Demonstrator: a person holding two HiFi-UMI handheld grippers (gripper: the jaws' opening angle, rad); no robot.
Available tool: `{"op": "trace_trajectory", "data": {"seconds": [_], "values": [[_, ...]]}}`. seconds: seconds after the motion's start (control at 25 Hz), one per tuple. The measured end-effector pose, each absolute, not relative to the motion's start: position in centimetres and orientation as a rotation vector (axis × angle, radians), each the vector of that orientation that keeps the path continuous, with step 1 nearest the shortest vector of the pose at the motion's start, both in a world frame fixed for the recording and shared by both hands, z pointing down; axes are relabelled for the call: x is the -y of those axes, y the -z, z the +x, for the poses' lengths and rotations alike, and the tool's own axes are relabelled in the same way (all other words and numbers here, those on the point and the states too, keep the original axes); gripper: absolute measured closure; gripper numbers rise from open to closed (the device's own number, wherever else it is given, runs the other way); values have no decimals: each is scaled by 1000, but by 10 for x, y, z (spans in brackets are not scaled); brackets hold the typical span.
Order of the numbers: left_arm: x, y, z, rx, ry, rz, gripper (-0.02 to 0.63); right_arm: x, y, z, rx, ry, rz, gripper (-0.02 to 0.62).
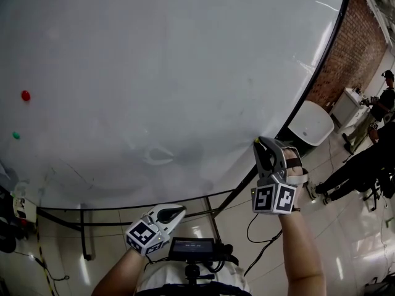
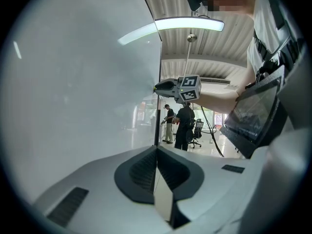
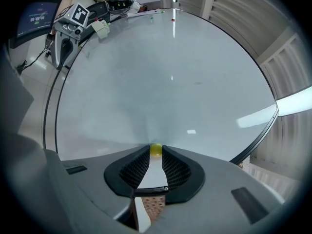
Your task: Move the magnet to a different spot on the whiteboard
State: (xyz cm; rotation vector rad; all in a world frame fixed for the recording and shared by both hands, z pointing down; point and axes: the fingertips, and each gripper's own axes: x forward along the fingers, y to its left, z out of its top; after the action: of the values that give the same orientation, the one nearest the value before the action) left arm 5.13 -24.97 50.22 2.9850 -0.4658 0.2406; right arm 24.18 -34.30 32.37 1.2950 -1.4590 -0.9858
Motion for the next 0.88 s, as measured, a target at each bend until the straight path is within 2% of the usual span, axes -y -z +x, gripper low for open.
{"op": "trace_trajectory", "data": {"seconds": [0.36,0.72,0.88], "values": [[252,-497,51,512,-238,2980,569,342,-315,248,1744,797,1509,499],[244,-495,48,530,-246,2979,569,333,-303,260,2251,417,1773,500],[240,-497,45,521,-249,2979,569,323,-296,258,2693,109,1812,500]]}}
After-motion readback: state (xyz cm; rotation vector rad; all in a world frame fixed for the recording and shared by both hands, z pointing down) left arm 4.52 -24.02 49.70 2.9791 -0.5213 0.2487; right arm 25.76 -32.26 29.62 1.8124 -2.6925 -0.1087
